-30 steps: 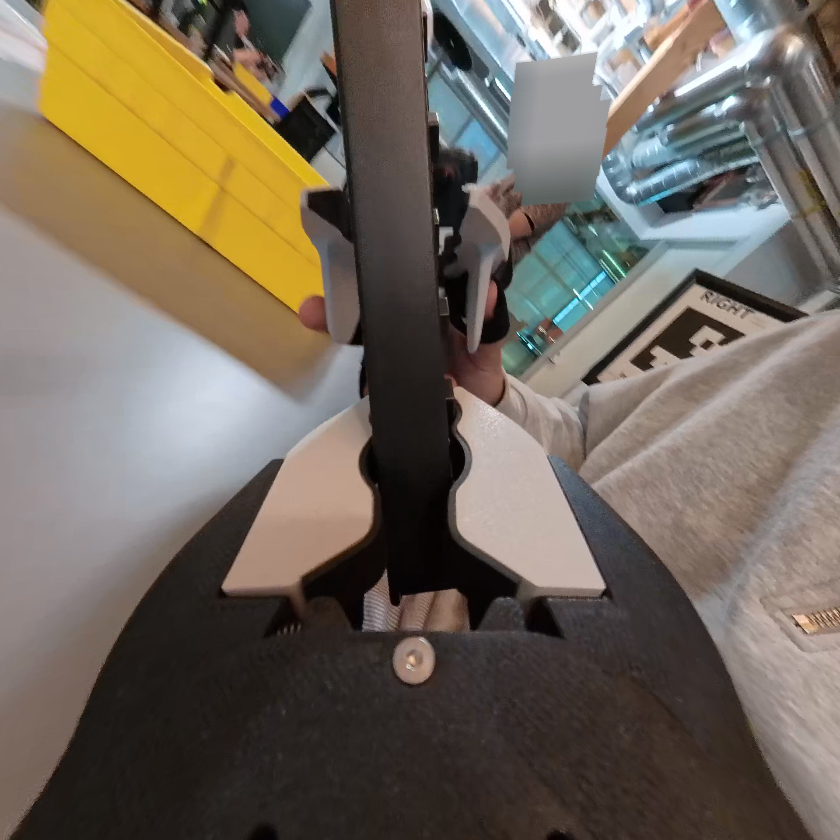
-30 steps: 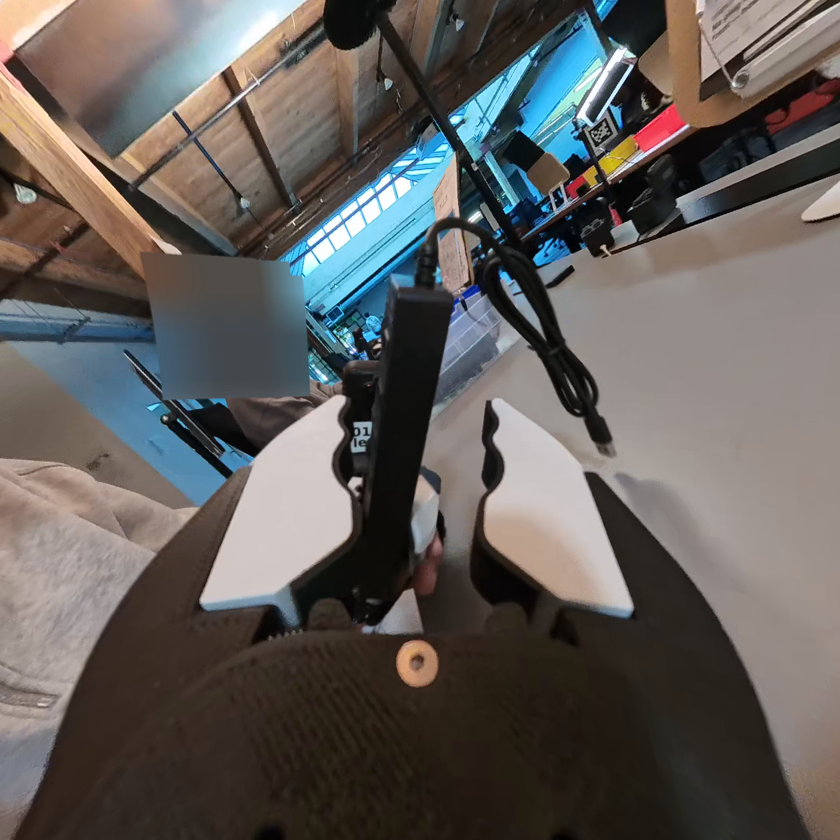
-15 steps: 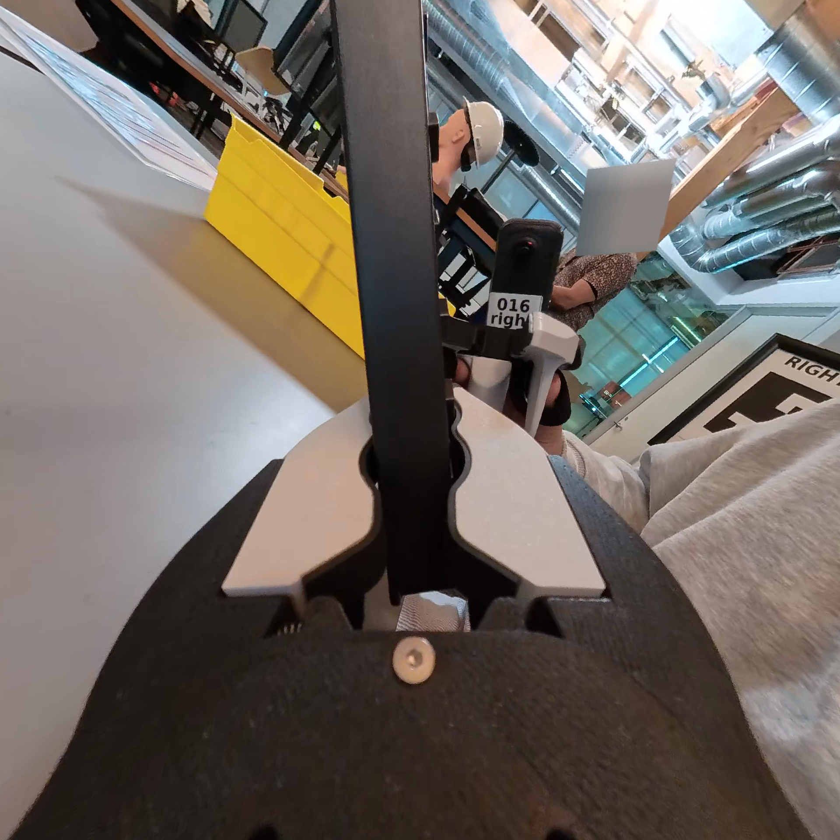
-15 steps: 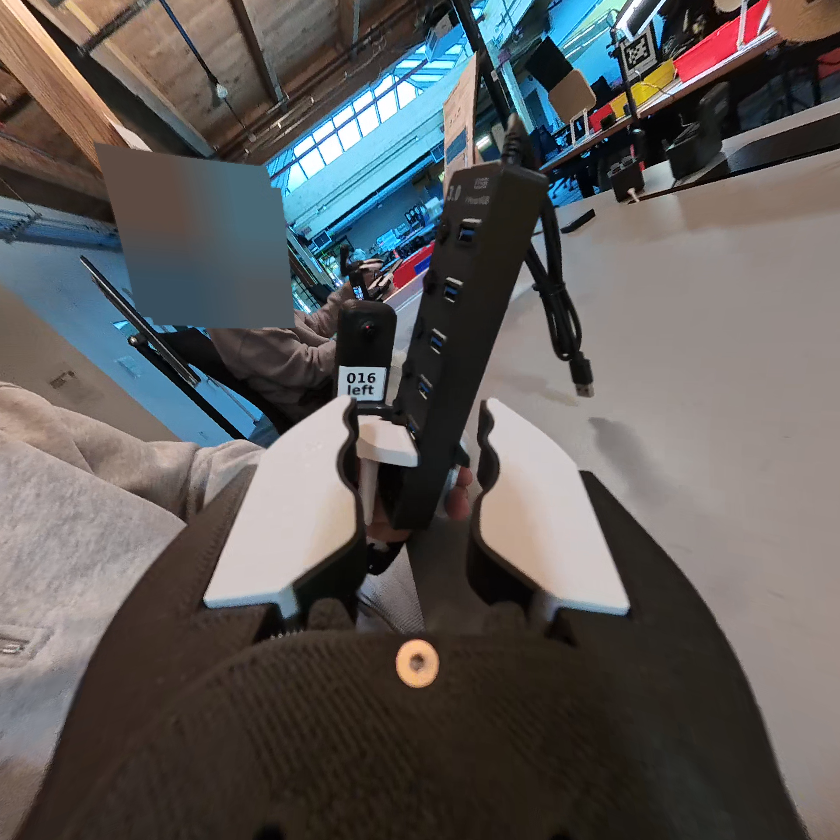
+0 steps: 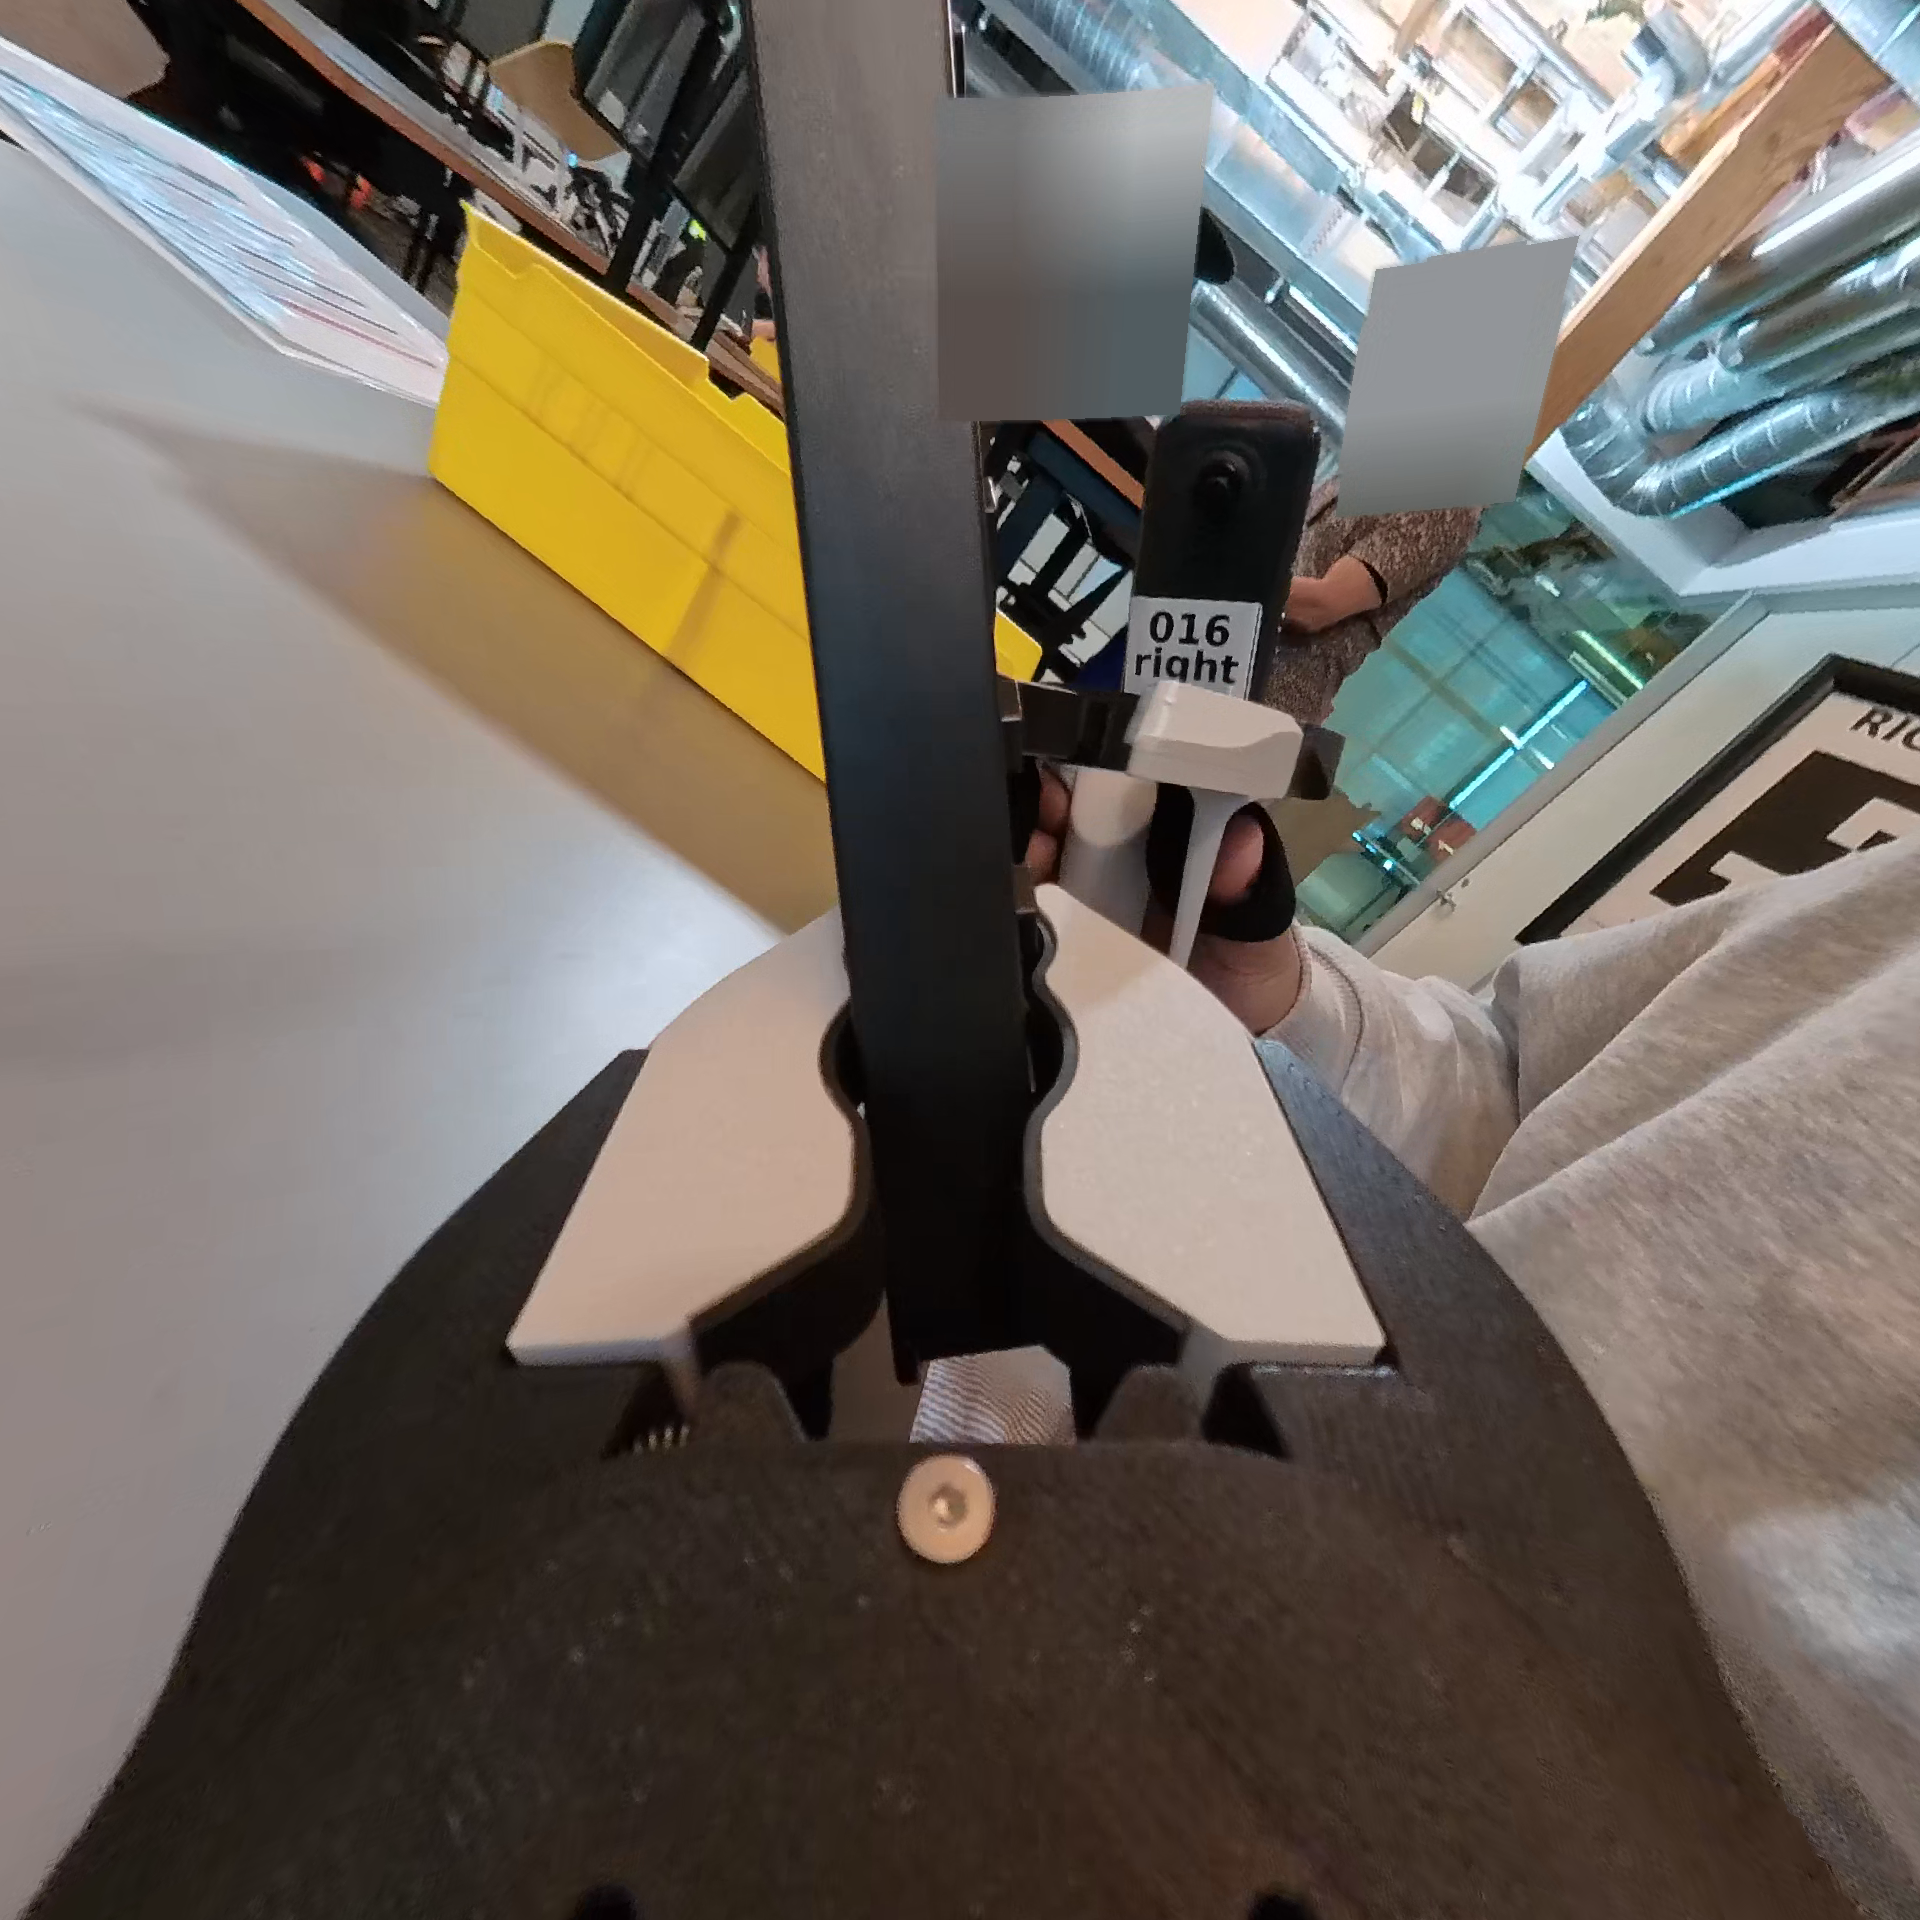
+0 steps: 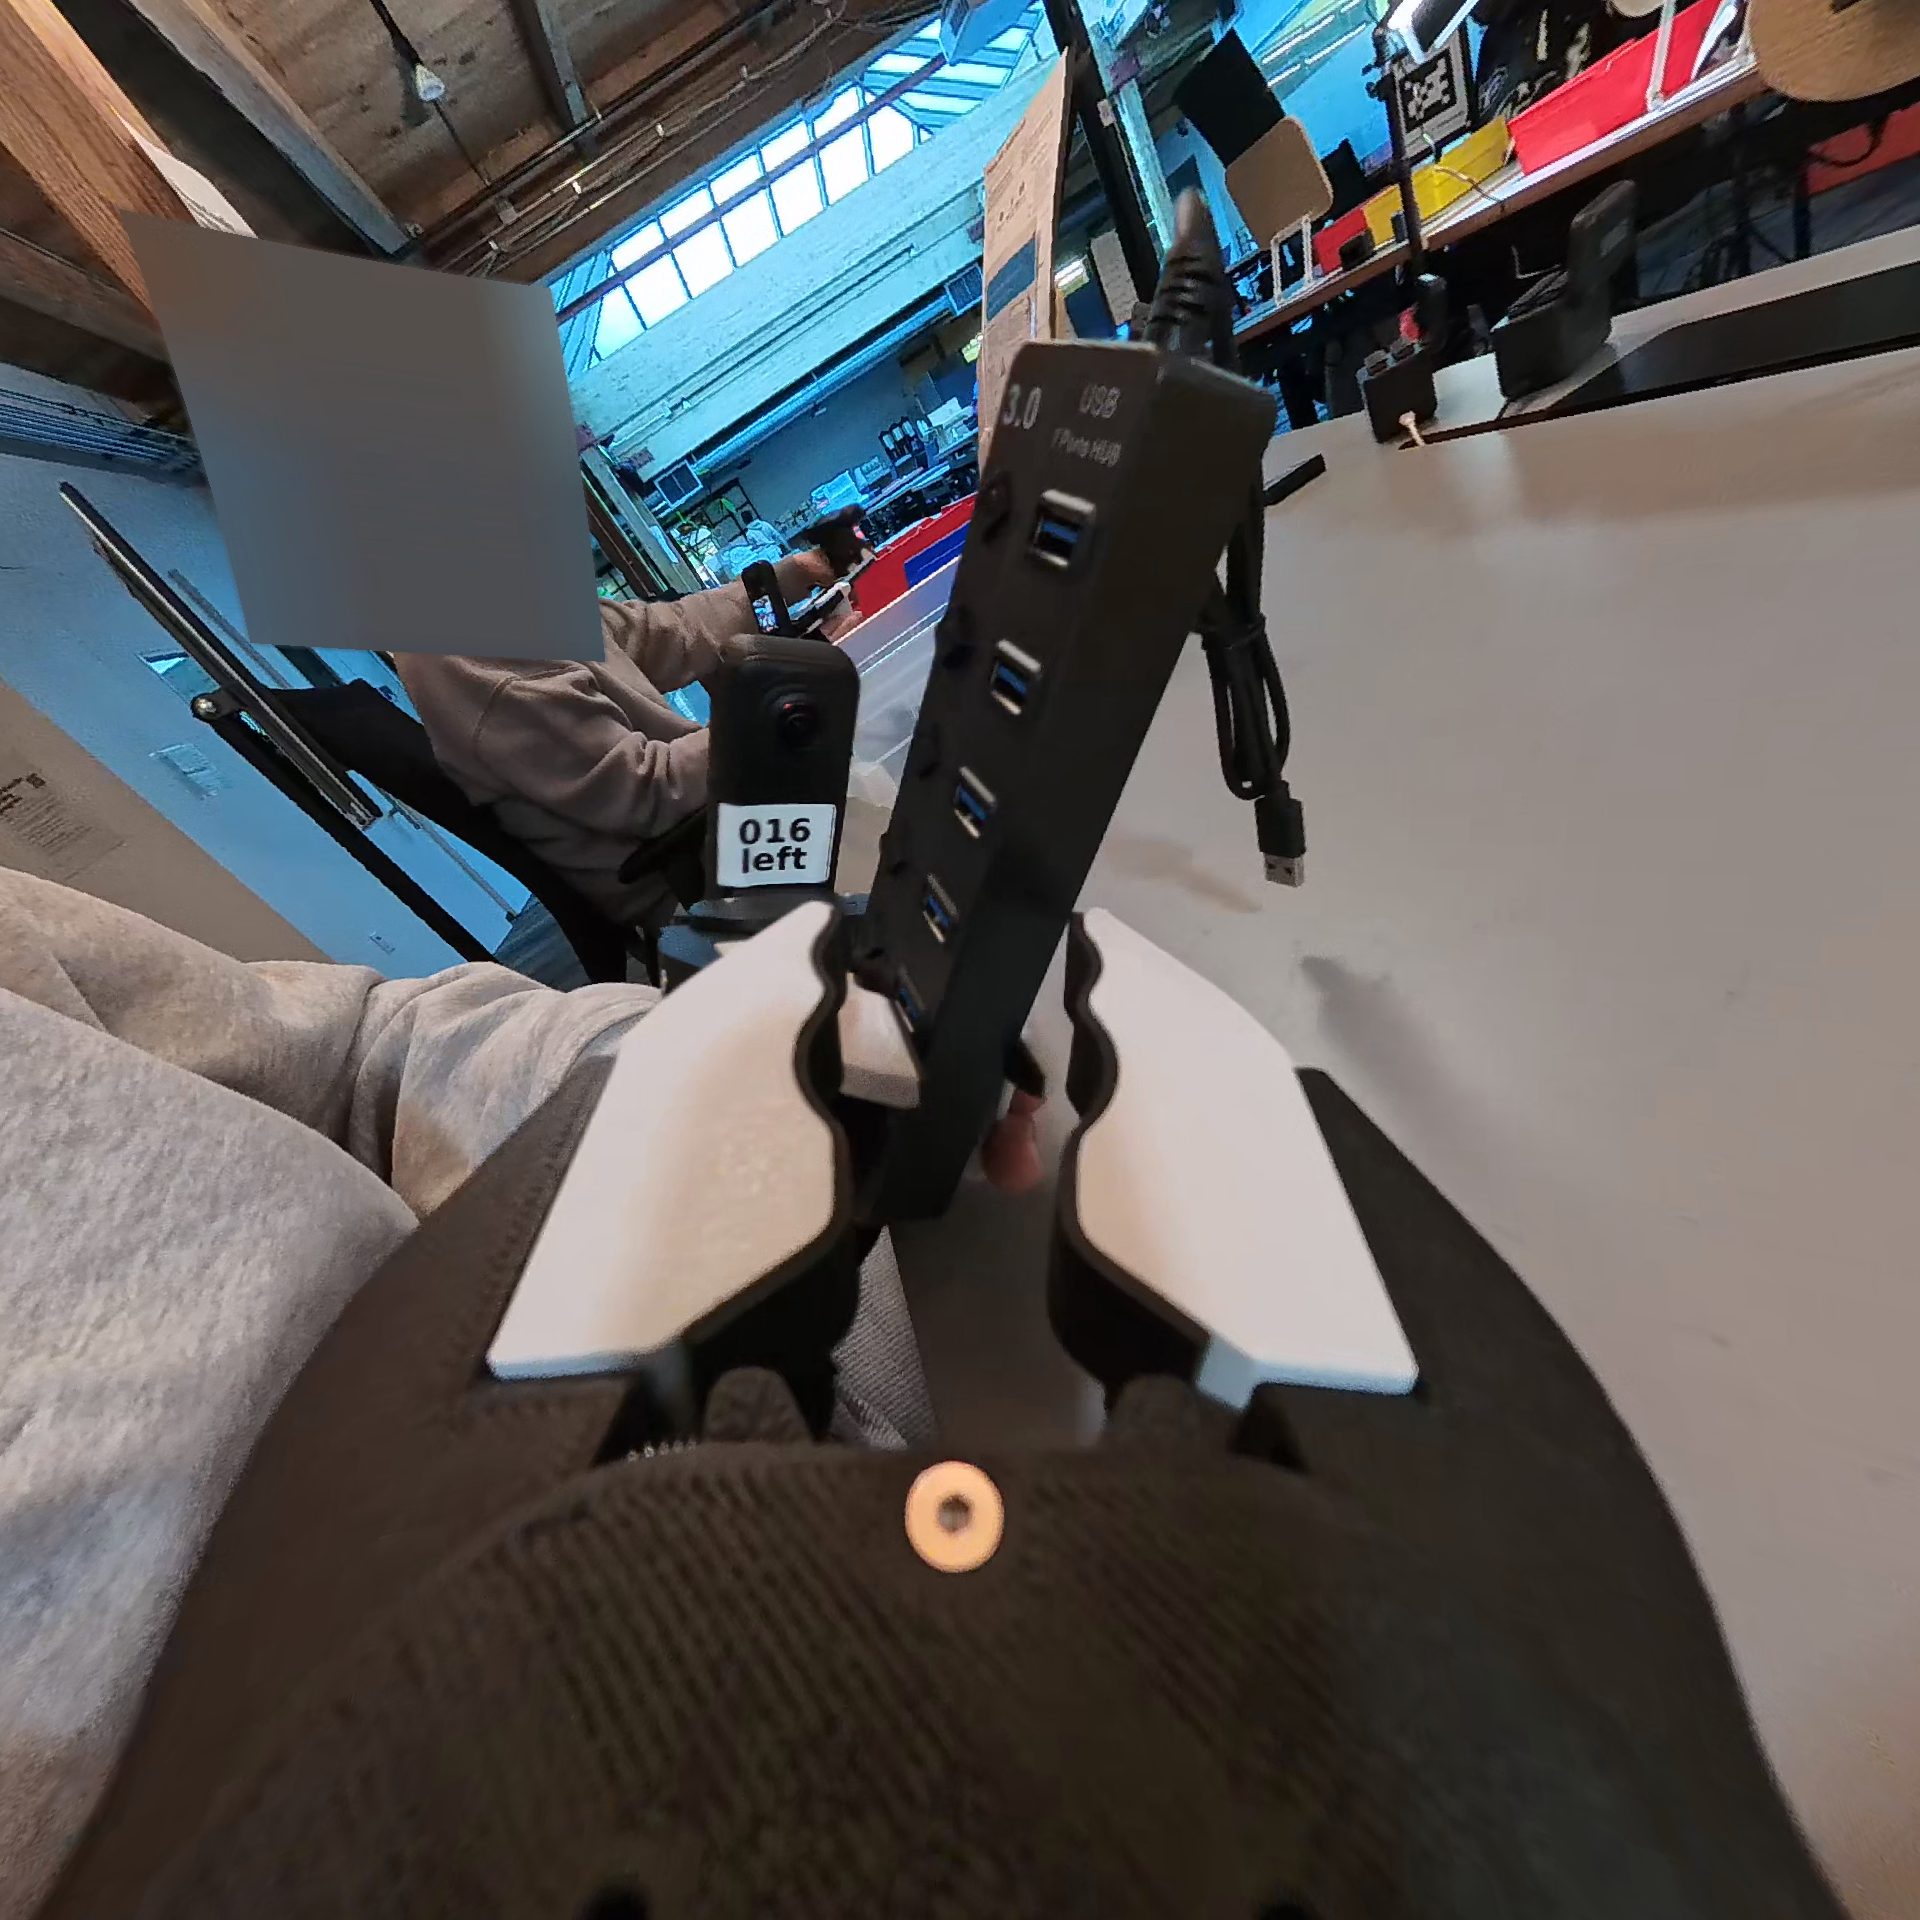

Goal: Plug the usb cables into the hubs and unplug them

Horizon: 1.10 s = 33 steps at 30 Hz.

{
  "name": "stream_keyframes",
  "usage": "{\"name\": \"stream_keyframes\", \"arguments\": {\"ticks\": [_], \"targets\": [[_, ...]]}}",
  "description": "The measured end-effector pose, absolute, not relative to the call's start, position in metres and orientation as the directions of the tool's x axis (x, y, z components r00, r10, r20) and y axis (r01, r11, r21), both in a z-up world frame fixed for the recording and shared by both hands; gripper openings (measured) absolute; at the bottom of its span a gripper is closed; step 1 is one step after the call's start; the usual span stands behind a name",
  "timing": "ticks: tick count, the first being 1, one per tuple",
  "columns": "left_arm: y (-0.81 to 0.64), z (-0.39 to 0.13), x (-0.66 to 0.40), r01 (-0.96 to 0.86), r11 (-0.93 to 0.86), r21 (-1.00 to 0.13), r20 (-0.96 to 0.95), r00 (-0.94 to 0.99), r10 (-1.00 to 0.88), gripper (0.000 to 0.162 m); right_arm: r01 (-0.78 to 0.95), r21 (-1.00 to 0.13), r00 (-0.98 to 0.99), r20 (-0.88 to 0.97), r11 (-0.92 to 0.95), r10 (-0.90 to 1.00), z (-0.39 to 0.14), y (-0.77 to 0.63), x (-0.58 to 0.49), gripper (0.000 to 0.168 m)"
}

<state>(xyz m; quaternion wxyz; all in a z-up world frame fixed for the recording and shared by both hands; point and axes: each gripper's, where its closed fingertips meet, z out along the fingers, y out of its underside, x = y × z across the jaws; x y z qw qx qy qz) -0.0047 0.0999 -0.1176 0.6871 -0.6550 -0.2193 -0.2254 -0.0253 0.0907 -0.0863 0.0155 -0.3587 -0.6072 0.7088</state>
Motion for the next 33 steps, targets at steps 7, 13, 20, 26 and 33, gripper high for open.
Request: {"name": "stream_keyframes", "arguments": {"ticks": [7,13,20,26,33], "targets": [[0.105,-0.119,0.009,0.541,-0.011,-0.841,0.541,0.84,-0.051,0.026,0.423,-0.869,-0.739,-0.495,-0.256,0.458,-0.088,0.091,-0.026,0.033],[0.105,-0.119,0.011,0.545,-0.016,-0.838,0.545,0.836,-0.068,0.027,0.434,-0.861,-0.735,-0.508,-0.264,0.449,-0.088,0.092,-0.026,0.031],[0.106,-0.119,0.009,0.542,-0.007,-0.84,0.542,0.839,-0.052,0.025,0.427,-0.864,-0.734,-0.503,-0.266,0.456,-0.087,0.093,-0.026,0.03],[0.107,-0.12,0.009,0.54,-0.01,-0.842,0.54,0.841,-0.043,0.026,0.415,-0.854,-0.717,-0.52,-0.315,0.465,-0.082,0.102,-0.029,0.027],[0.107,-0.122,0.007,0.537,-0.016,-0.844,0.537,0.844,-0.015,0.026,0.38,-0.865,-0.7,-0.501,-0.328,0.509,-0.079,0.111,-0.033,0.026]]}}
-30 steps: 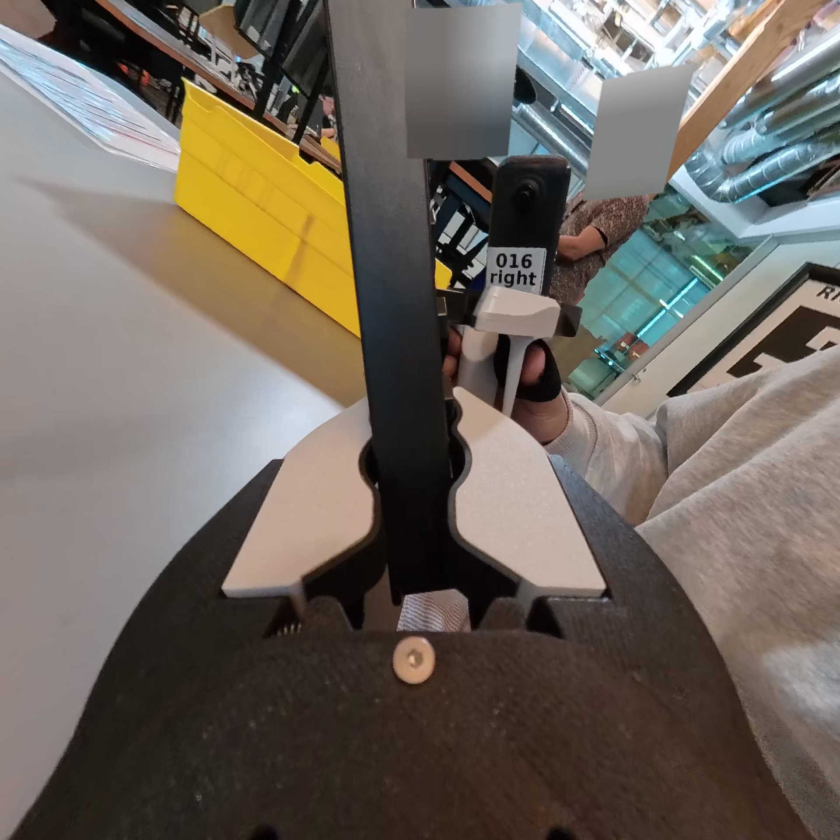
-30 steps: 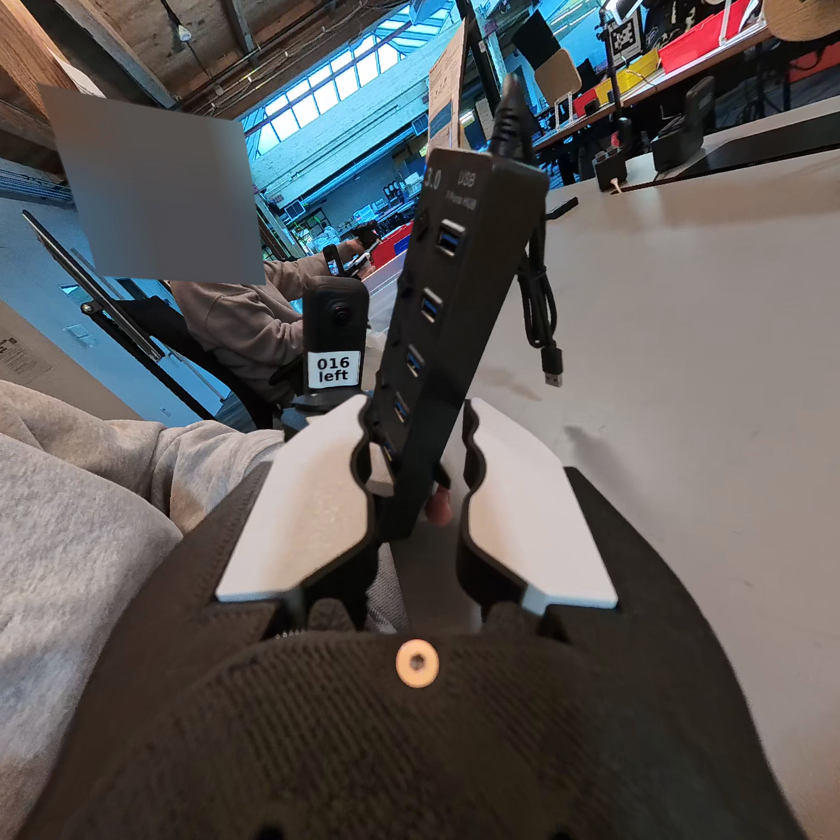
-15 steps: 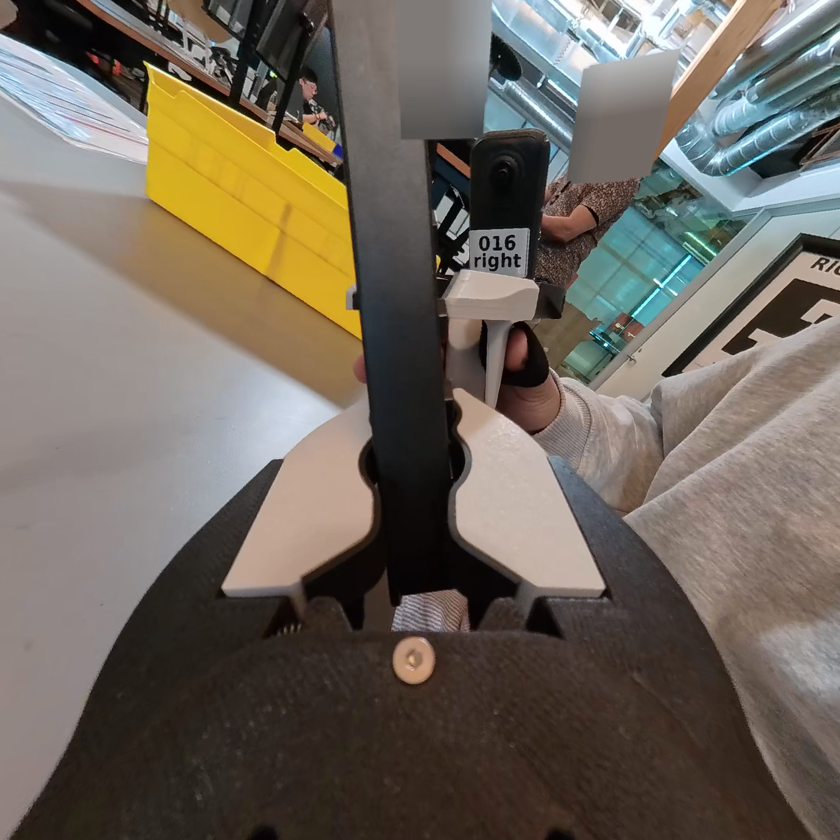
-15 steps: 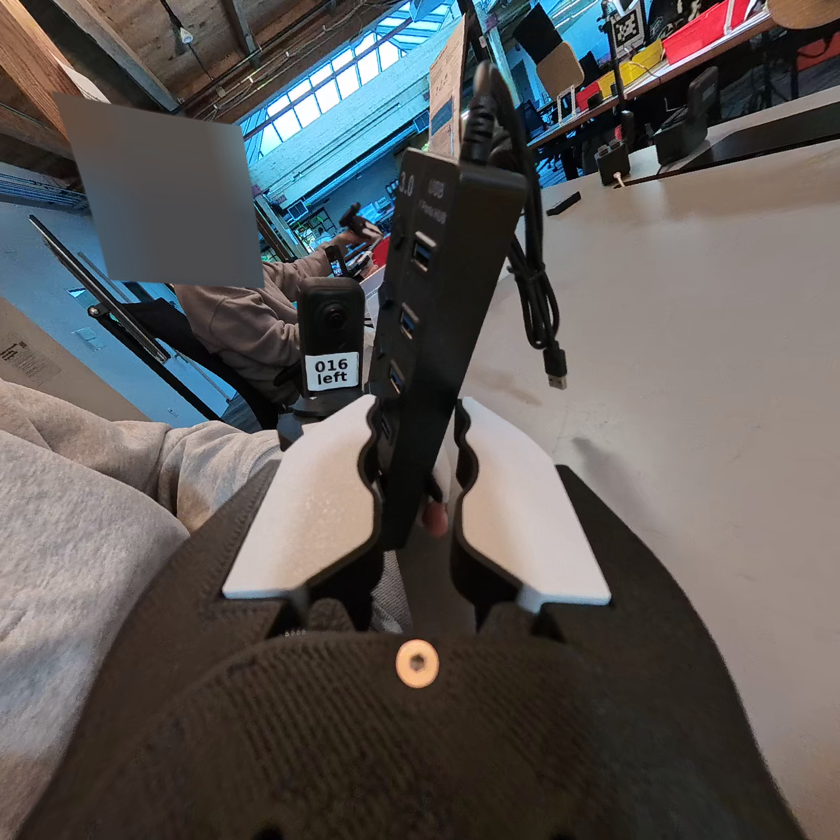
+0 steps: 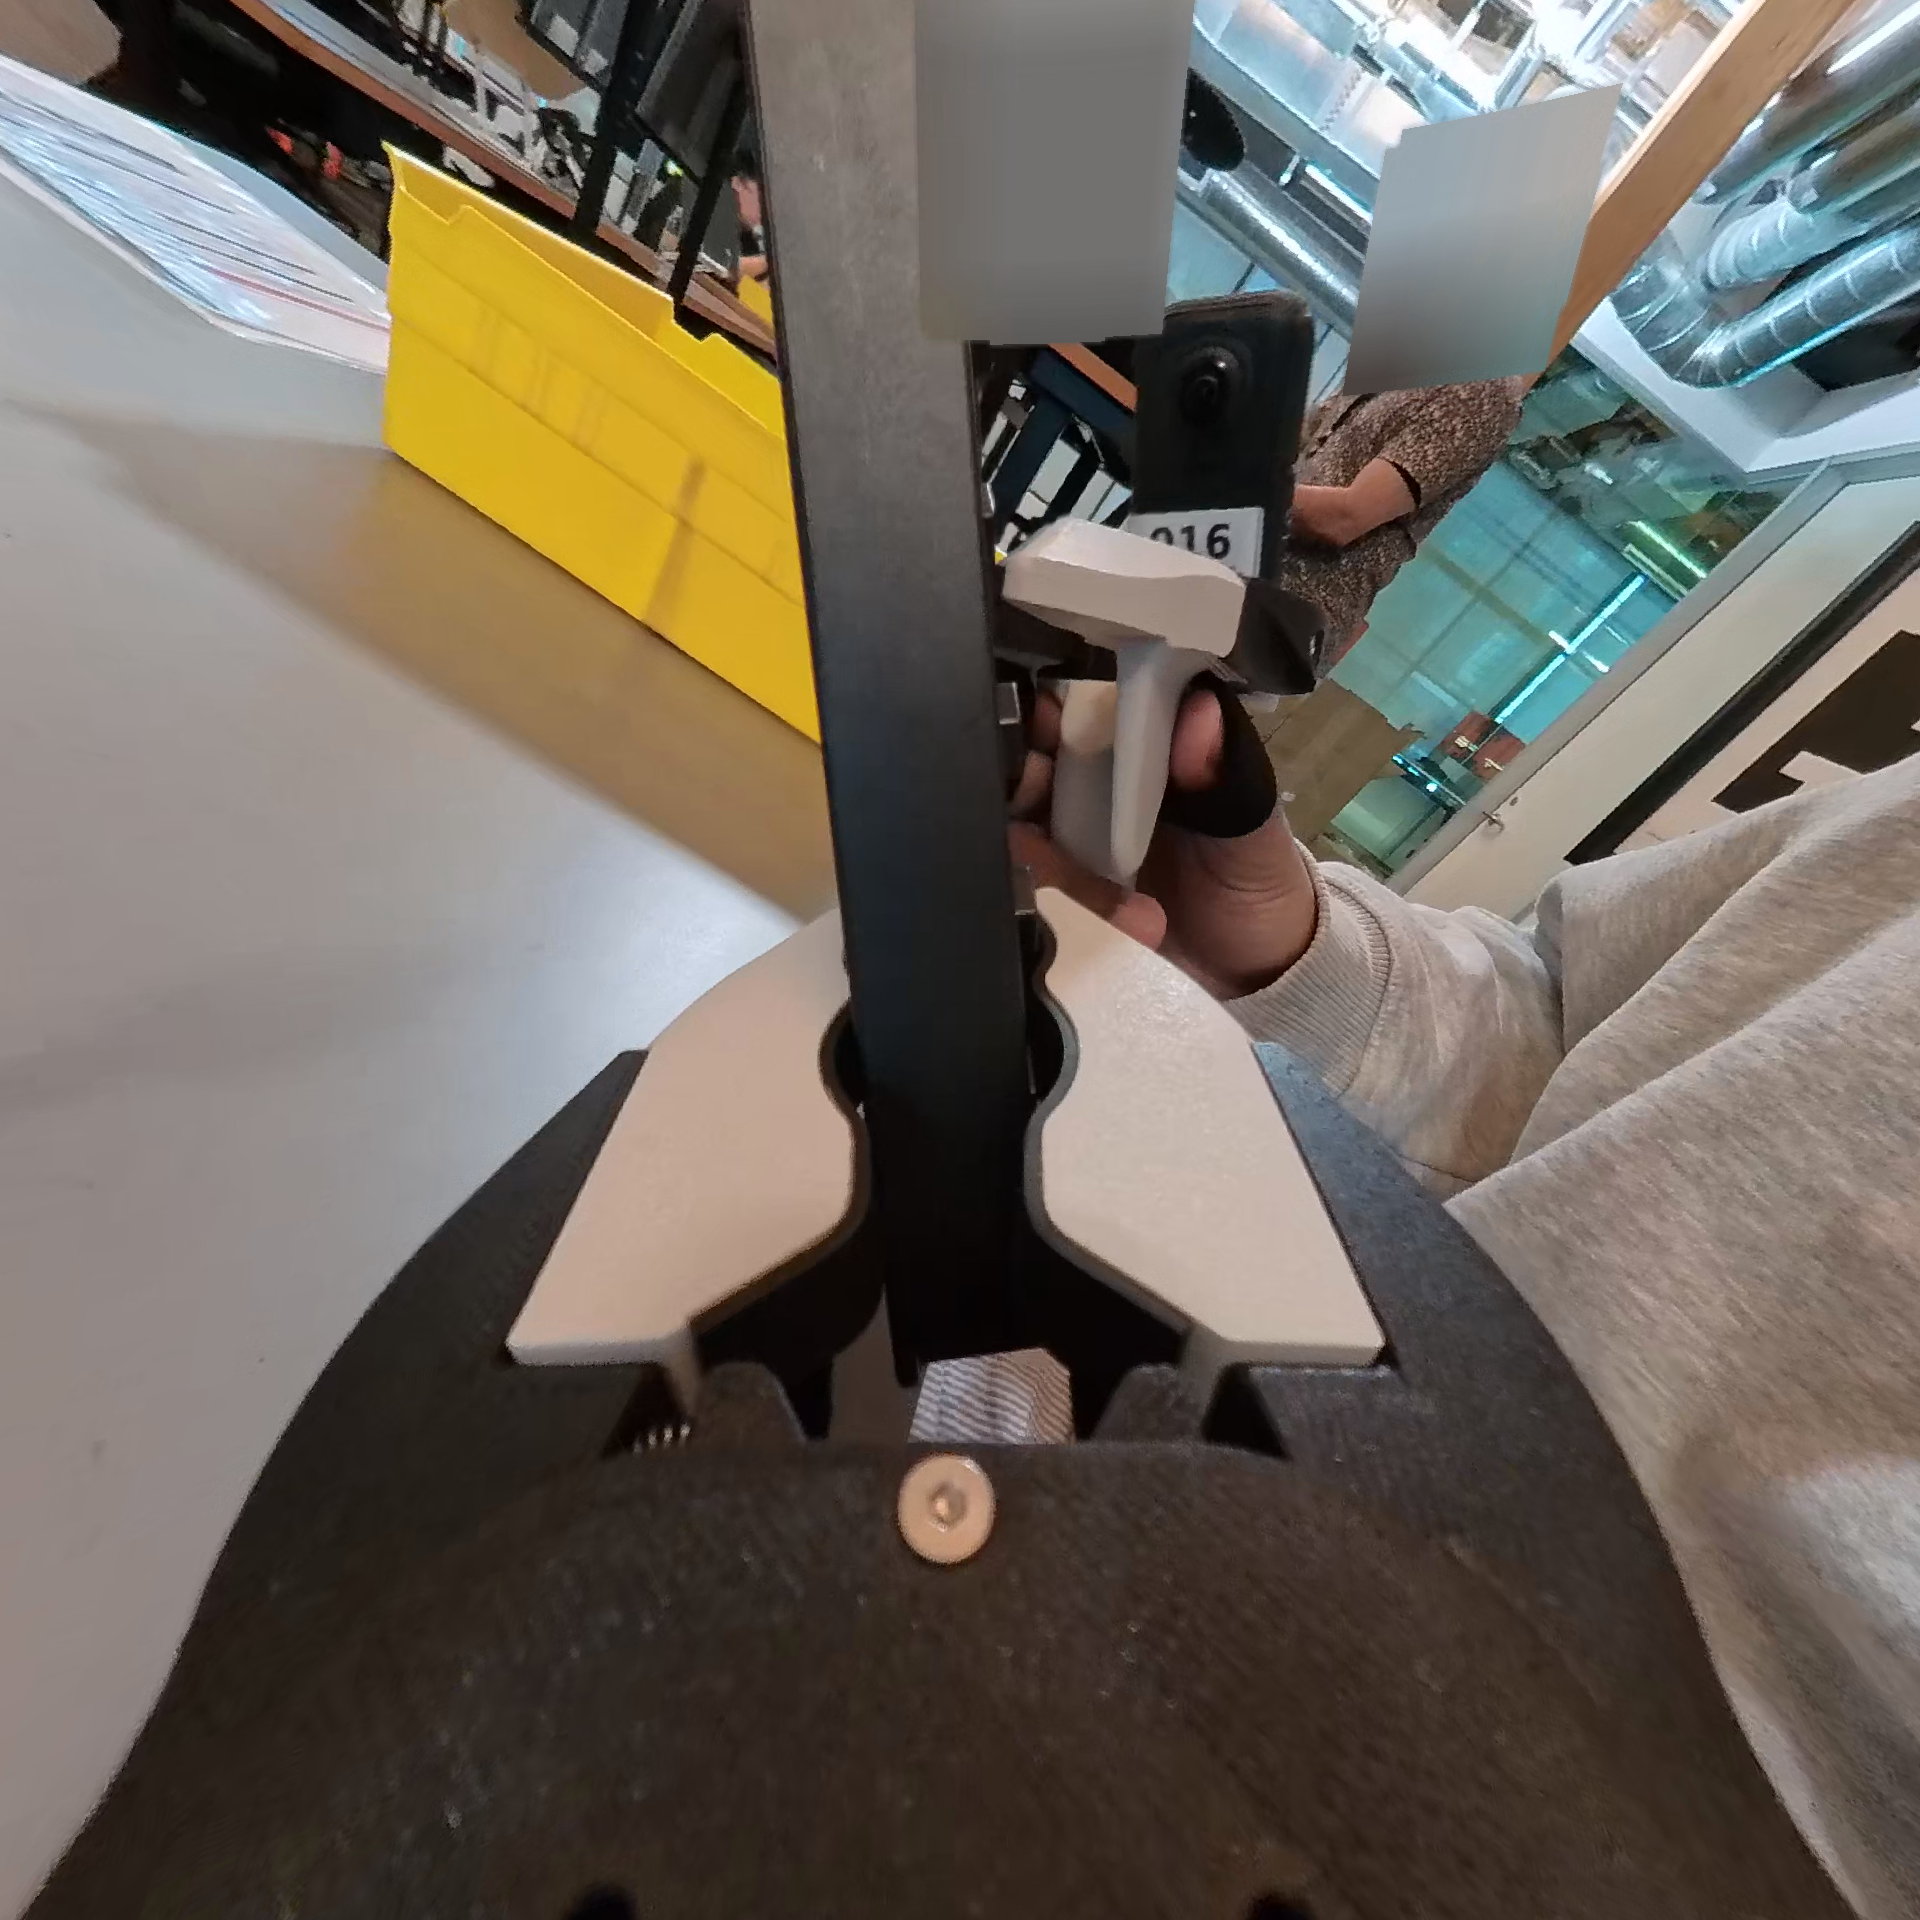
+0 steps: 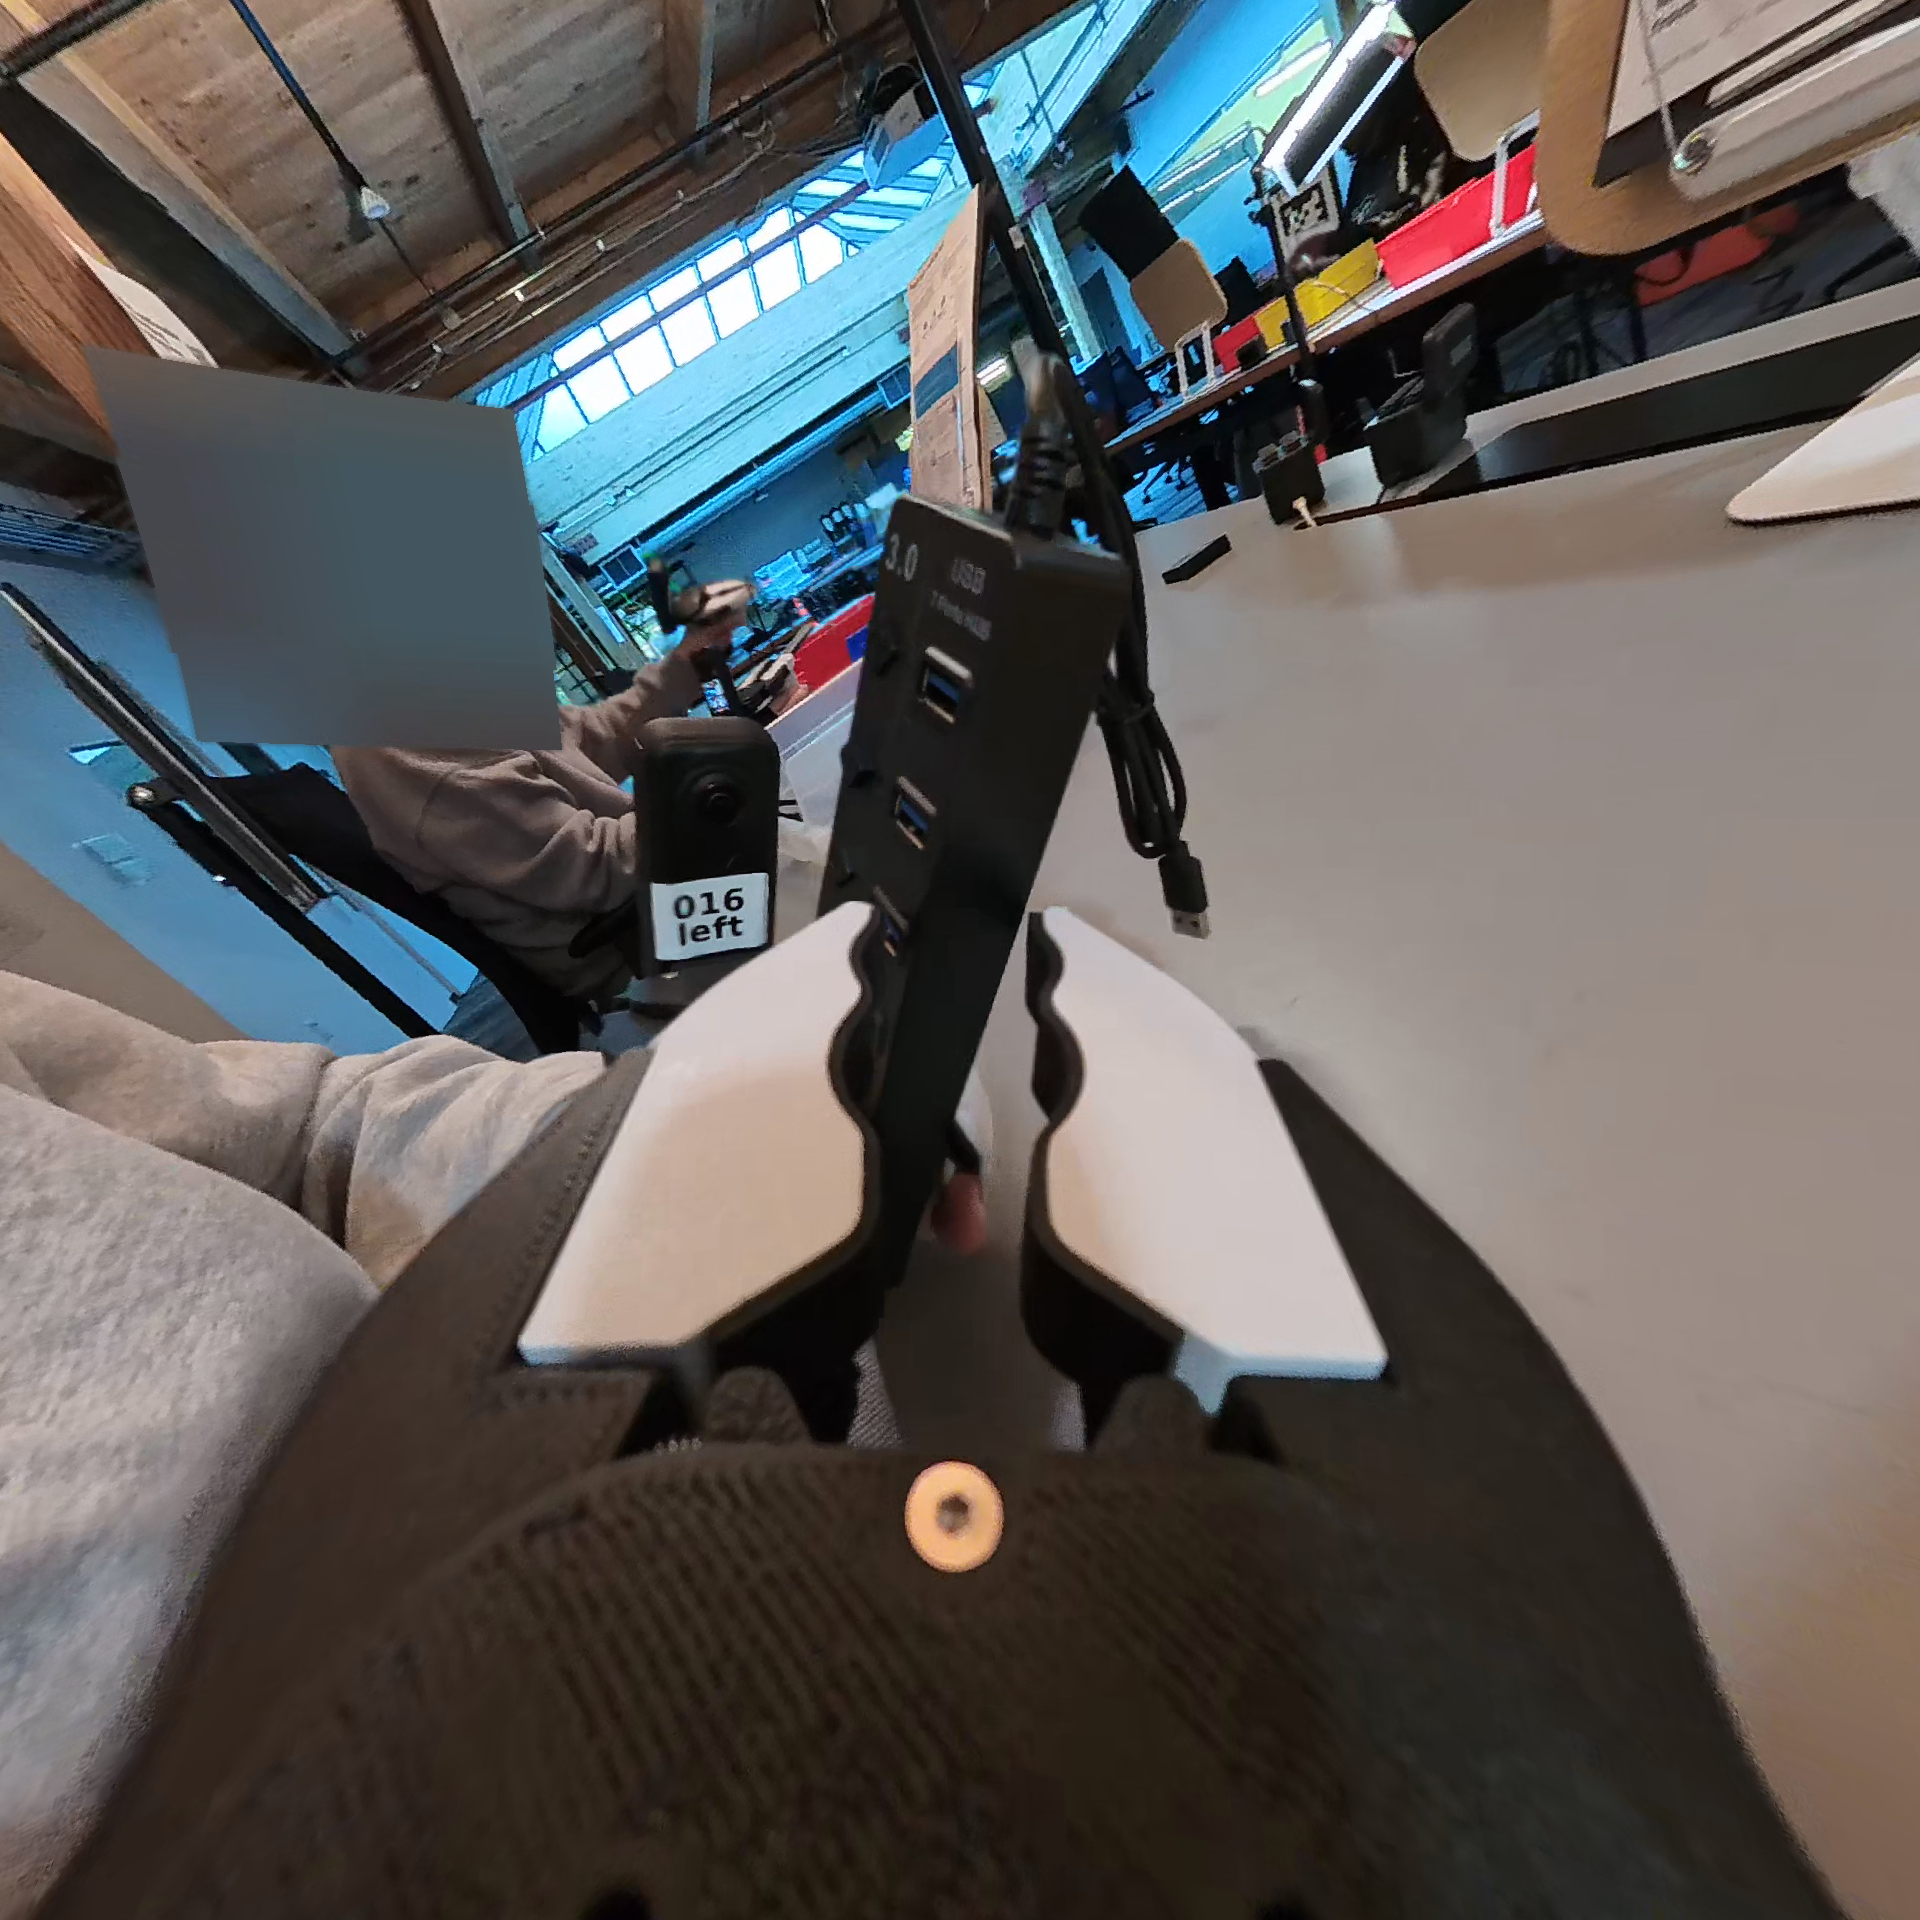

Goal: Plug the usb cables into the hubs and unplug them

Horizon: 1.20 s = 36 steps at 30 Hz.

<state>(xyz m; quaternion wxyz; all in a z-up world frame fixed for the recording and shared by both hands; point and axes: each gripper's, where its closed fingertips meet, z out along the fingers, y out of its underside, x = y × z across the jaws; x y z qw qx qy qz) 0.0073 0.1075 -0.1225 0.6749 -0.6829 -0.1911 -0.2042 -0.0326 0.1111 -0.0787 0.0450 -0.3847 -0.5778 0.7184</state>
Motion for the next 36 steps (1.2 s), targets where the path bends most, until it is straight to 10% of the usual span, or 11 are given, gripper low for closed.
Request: {"name": "stream_keyframes", "arguments": {"ticks": [36], "targets": [[0.1085,-0.1268,0.0074,0.519,-0.042,-0.854,0.519,0.855,0.018,0.026,0.255,-0.956,-0.699,-0.287,-0.148,0.654,-0.0818,0.1131,-0.0334,0.028]]}}
